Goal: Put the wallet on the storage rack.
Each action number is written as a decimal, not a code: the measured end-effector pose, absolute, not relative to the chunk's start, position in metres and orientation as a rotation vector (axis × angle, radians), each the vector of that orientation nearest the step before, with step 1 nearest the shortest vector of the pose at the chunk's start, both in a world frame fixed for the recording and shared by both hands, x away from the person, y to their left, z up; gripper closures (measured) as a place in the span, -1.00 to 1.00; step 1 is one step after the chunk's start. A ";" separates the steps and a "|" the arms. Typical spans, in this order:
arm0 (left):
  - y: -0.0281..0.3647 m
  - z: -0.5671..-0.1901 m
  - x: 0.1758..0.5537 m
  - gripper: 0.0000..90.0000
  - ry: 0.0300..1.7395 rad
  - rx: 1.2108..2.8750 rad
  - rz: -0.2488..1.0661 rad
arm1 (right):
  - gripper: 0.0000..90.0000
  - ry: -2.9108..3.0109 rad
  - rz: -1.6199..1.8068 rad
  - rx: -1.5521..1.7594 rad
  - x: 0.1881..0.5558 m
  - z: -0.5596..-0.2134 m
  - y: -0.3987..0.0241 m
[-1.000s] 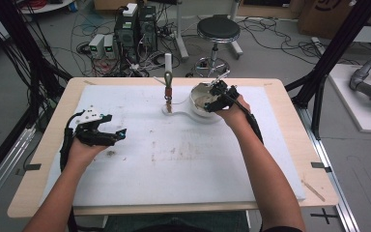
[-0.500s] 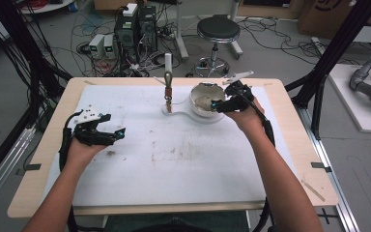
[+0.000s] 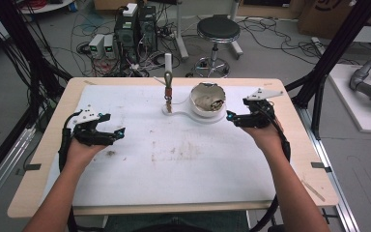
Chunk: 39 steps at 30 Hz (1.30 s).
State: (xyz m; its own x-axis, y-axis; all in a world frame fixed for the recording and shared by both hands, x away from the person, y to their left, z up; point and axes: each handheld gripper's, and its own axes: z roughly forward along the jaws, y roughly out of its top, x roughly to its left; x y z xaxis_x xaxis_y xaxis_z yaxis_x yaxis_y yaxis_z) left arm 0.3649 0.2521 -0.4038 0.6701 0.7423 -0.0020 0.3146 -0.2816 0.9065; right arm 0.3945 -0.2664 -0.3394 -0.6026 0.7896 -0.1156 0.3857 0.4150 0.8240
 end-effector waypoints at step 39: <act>0.252 -0.412 0.365 -0.65 0.851 1.838 0.508 | -0.56 2.076 1.222 1.086 0.356 -0.409 -0.301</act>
